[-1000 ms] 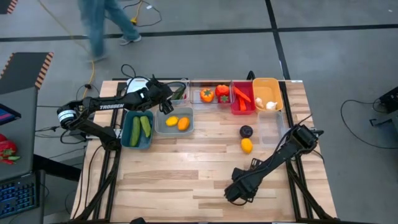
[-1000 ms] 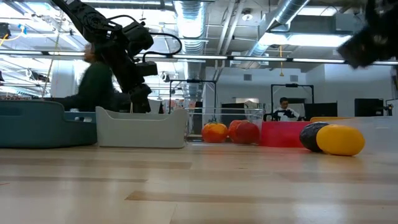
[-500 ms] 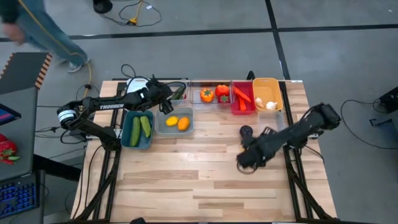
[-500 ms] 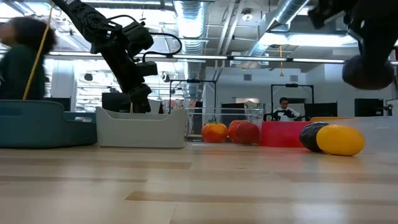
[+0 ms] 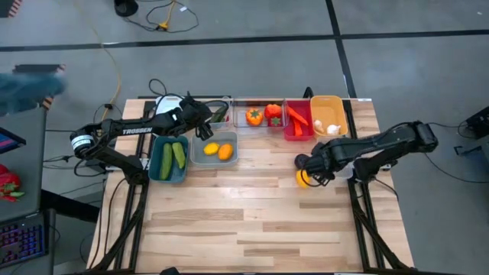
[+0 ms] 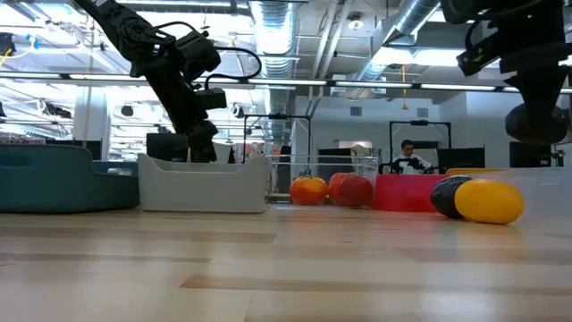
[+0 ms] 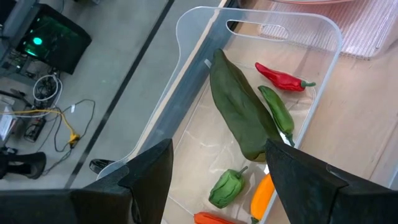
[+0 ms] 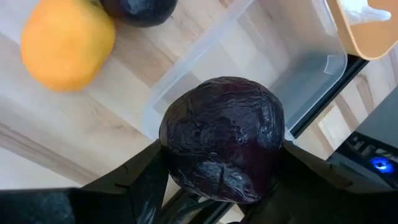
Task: Sort produce into baskets
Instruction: Put the bottom black plum into the bottom transparent bin, then put the lemon into the gray bin
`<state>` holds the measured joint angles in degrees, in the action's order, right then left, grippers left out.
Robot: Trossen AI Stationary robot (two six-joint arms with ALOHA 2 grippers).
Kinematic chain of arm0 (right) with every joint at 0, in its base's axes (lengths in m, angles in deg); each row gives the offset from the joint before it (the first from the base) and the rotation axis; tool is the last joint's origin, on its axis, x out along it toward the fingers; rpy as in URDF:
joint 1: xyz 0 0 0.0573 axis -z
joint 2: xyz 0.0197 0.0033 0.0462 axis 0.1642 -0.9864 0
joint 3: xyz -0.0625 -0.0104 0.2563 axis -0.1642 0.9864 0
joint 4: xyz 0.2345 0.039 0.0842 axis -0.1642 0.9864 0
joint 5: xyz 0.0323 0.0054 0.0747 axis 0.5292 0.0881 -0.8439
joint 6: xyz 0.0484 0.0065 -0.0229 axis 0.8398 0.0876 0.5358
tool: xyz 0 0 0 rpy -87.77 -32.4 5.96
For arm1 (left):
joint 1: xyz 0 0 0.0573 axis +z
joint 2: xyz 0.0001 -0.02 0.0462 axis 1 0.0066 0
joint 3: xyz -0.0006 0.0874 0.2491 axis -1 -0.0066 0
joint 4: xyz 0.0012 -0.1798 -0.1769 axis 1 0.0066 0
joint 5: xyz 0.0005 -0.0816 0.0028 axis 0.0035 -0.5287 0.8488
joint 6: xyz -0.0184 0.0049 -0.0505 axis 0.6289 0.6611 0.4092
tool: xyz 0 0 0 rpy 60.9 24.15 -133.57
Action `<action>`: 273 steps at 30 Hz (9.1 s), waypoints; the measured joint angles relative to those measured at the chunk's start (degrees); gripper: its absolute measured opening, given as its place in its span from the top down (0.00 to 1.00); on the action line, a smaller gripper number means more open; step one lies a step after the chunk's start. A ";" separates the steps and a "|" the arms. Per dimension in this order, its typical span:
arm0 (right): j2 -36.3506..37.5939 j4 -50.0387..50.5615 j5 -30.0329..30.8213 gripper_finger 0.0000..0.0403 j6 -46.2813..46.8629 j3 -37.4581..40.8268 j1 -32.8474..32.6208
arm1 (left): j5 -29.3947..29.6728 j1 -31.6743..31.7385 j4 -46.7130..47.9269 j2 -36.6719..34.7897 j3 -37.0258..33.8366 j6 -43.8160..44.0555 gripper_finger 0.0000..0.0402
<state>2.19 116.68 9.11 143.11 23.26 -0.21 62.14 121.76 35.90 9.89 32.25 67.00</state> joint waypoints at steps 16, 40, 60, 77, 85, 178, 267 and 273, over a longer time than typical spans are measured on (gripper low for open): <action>-0.29 0.02 -0.13 0.02 -2.99 -0.02 3.94 | 0.01 -0.43 3.03 0.00 2.65 -1.92 0.39; -0.57 -24.44 -0.41 0.06 -2.55 -0.04 -4.35 | -8.24 -28.31 21.26 0.00 26.18 11.29 0.39; -18.12 -27.50 2.93 0.06 2.62 1.64 -5.94 | -7.08 -38.34 19.30 0.15 26.14 15.93 0.39; -22.76 -29.18 2.86 0.34 1.62 1.55 -5.94 | -7.50 -38.32 19.32 0.15 26.10 15.91 0.39; -22.74 -29.80 -0.66 0.35 -2.28 -1.26 -5.96 | -9.60 -38.36 18.97 0.15 26.10 12.58 0.39; -22.70 -52.35 -10.75 0.35 -33.88 -35.12 -3.69 | -13.43 -47.54 10.69 0.13 26.10 0.70 0.56; -17.80 -25.31 -10.22 0.07 -35.57 -35.21 3.33 | -9.79 -40.63 17.81 0.15 26.10 5.68 0.59; -17.01 -17.19 -6.63 0.07 -38.84 -35.21 7.24 | -7.38 -33.58 26.60 0.15 26.10 5.80 0.59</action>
<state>-14.82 99.49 2.48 104.26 -11.95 7.03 54.76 88.18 62.50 10.04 58.35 72.80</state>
